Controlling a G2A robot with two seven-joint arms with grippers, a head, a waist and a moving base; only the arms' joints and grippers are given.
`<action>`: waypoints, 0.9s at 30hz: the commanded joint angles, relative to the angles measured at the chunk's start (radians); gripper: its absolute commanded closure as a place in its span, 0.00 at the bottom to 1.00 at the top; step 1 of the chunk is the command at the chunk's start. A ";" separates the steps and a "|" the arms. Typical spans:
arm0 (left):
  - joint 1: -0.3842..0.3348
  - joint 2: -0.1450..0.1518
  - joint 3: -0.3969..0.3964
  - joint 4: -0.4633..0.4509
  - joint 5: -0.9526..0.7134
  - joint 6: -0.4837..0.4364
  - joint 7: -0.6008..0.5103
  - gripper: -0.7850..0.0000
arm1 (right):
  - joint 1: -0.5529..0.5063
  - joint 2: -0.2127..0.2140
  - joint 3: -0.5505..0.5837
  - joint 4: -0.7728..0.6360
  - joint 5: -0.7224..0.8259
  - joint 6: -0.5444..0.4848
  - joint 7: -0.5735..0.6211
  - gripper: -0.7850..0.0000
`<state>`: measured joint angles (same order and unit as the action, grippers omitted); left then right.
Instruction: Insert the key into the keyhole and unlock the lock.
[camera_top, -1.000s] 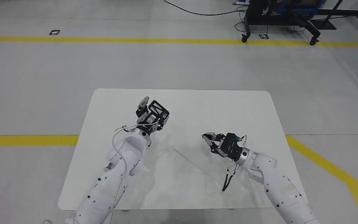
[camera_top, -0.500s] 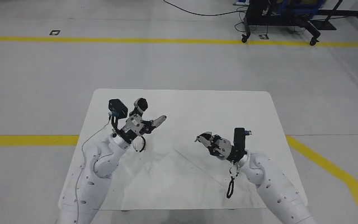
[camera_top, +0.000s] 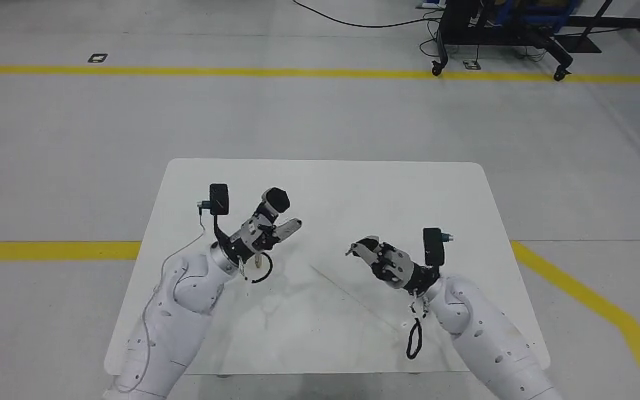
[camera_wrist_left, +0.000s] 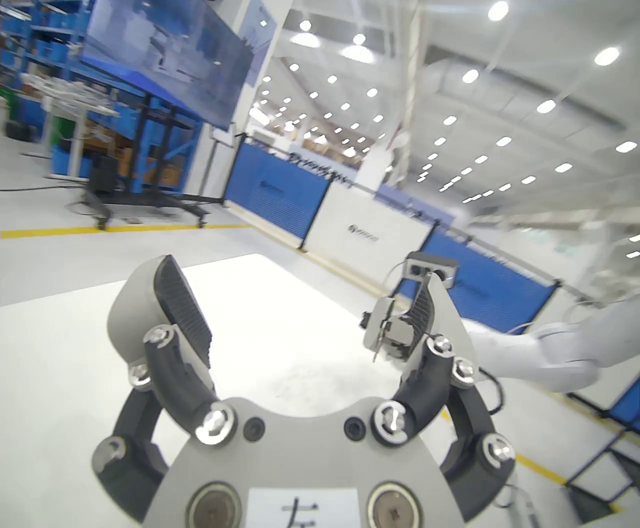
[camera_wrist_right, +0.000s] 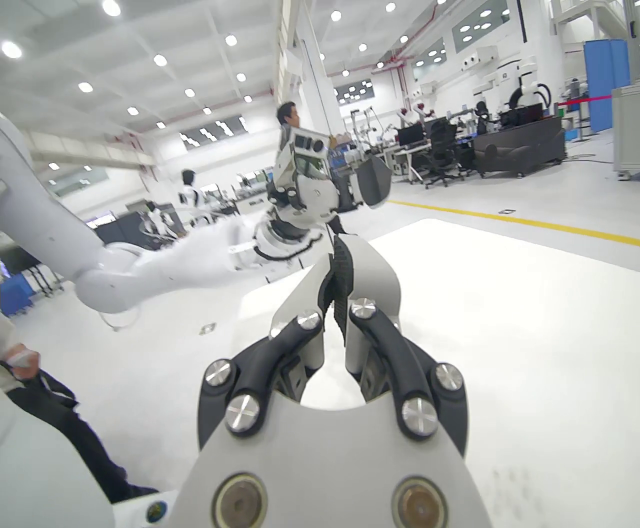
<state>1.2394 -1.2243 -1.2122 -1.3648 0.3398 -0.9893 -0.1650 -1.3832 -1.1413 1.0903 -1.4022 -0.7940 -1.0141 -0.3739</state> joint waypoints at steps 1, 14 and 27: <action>-0.048 0.003 0.053 0.076 -0.250 -0.023 -0.118 0.00 | 0.022 0.002 -0.037 0.013 0.159 0.002 0.042 1.00; -0.192 0.031 0.172 0.179 -0.682 -0.023 -0.643 0.17 | 0.152 0.003 -0.186 0.081 0.605 0.002 0.285 1.00; -0.230 0.037 0.272 0.190 -0.631 -0.023 -0.643 0.25 | 0.182 -0.015 -0.178 0.121 0.498 0.002 0.215 1.00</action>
<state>1.0135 -1.1865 -0.9483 -1.1786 -0.2915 -1.0120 -0.8080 -1.2020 -1.1544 0.9109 -1.2840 -0.2728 -1.0123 -0.1446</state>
